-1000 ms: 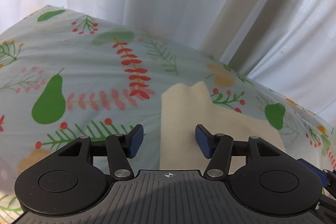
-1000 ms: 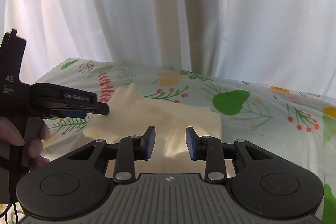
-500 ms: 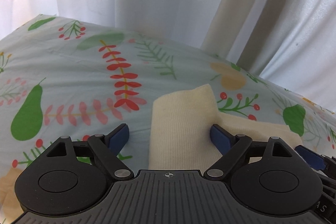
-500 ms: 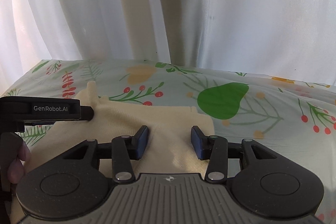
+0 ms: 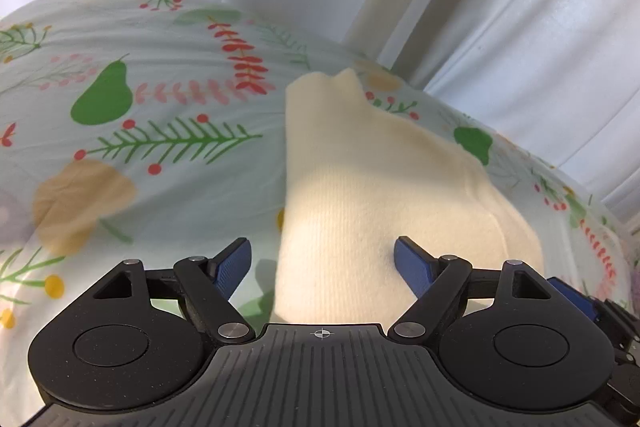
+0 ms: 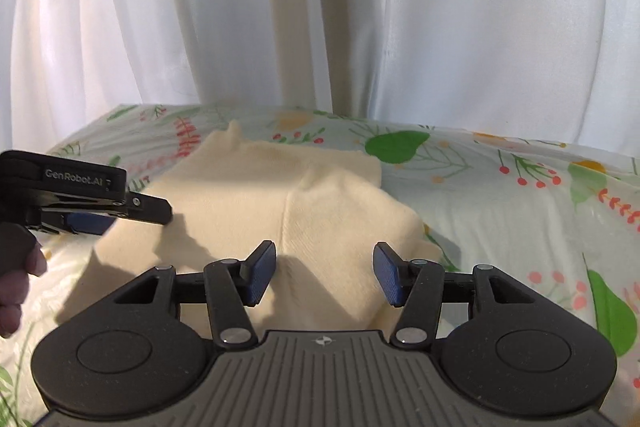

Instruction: Fold small clothes

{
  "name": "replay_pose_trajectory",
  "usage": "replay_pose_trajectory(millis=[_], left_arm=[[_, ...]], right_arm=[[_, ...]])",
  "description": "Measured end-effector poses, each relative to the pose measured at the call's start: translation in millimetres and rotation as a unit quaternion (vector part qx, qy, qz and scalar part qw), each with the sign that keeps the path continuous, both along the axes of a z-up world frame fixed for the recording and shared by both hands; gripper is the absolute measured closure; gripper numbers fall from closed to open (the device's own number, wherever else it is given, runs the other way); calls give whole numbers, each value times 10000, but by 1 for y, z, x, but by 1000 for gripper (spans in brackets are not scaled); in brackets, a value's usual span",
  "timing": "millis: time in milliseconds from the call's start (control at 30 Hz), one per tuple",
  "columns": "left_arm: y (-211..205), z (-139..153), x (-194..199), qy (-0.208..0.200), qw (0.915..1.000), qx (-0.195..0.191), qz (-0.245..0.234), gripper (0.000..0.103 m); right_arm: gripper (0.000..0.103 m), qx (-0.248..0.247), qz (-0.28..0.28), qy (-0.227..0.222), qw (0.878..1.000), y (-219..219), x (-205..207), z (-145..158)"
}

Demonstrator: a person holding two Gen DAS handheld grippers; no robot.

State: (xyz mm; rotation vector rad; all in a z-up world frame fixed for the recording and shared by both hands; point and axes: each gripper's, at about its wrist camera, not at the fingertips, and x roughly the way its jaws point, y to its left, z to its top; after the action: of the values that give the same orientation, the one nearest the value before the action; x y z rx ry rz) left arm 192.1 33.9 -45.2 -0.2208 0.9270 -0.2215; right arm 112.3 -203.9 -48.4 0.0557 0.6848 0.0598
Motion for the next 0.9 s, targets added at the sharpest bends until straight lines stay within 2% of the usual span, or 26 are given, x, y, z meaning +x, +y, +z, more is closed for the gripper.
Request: replay_pose_trajectory(millis=[33, 67, 100, 167, 233, 367, 467, 600, 700, 733, 767, 833, 867, 900], left_arm=[[1, 0, -5, -34, 10000, 42, 7, 14], [3, 5, -11, -39, 10000, 74, 32, 14], [5, 11, -17, -69, 9999, 114, 58, 17], [13, 22, -31, -182, 9997, 173, 77, 18], [19, 26, -45, -151, 9998, 148, -9, 18], [22, 20, -77, 155, 9993, 200, -270, 20], [20, 11, -95, 218, 9989, 320, -256, 20], [18, 0, -106, 429, 9981, 329, -297, 21], [15, -1, -105, 273, 9969, 648, -339, 21], [14, -1, -103, 210, 9964, 758, -331, 21], [14, -1, -100, 167, 9955, 876, -311, 23], [17, 1, -94, 88, 9945, 1023, -220, 24], [19, 1, -92, 59, 9949, 992, -185, 24], [23, 2, -89, 85, 9957, 919, -127, 22]], right_arm=[[49, -69, -113, -19, 9999, -4, -5, -5], [49, 78, -207, -35, 9997, -11, -9, -4], [50, 253, -397, 1, 9989, -18, -13, 0], [53, 269, -883, 101, 9957, -27, -21, 7], [57, 566, -1002, 254, 9930, -40, -33, 10], [61, 1964, -361, 694, 9774, -51, -63, 6], [63, 2346, -39, 726, 9694, -40, -75, 2], [63, 2195, 51, 711, 9730, -25, -71, -4], [91, 2132, -60, 743, 9742, -19, -61, -8], [92, 2209, -98, 714, 9726, -18, -59, -6], [92, 2482, -140, 634, 9665, -21, -60, -4], [92, 3340, -206, 426, 9414, -33, -67, 0], [92, 3724, -307, 334, 9270, -41, -70, -2], [93, 3877, -469, 343, 9199, -48, -71, -5]])
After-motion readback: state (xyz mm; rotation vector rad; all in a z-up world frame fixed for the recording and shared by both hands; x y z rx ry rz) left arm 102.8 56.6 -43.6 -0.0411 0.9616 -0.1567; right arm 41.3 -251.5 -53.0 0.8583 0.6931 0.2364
